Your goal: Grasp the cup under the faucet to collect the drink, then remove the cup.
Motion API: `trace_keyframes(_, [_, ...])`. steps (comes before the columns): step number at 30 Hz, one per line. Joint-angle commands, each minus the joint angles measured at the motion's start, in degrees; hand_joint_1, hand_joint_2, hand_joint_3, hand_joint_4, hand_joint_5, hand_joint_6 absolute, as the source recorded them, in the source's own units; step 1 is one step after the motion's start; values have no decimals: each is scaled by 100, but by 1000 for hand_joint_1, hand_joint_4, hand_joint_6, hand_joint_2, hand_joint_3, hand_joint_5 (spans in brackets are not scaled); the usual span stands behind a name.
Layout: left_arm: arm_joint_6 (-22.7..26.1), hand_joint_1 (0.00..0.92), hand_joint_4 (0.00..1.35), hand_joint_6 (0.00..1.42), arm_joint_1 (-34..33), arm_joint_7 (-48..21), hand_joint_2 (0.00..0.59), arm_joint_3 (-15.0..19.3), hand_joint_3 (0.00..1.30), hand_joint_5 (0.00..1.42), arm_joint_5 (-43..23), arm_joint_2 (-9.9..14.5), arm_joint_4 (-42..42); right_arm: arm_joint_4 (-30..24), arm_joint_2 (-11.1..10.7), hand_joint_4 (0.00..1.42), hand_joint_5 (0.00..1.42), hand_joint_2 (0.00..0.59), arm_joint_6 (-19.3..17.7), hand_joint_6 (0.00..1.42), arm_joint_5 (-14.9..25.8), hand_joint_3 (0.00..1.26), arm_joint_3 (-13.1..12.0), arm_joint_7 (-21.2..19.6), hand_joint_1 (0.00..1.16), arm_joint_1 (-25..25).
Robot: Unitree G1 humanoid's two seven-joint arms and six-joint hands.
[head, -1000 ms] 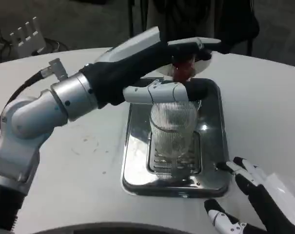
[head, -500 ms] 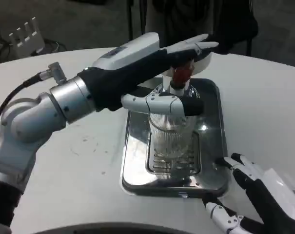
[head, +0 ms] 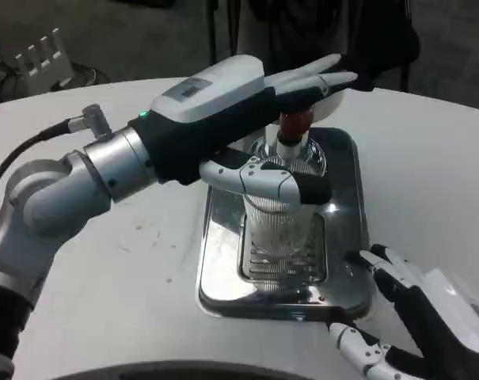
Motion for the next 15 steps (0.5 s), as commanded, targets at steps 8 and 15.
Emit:
trace_keyframes(8, [-382, 0, 0, 254, 81, 295, 92, -276, 100, 43, 608, 122, 212, -26, 97, 0, 0, 434, 57, 65, -36, 125, 40, 21, 279, 77])
trace_keyframes(15, [-458, 0, 0, 242, 97, 584, 95, -332, 94, 25, 880, 206, 112, -89, 107, 0, 0, 435, 56, 64, 7, 125, 57, 13, 270, 164])
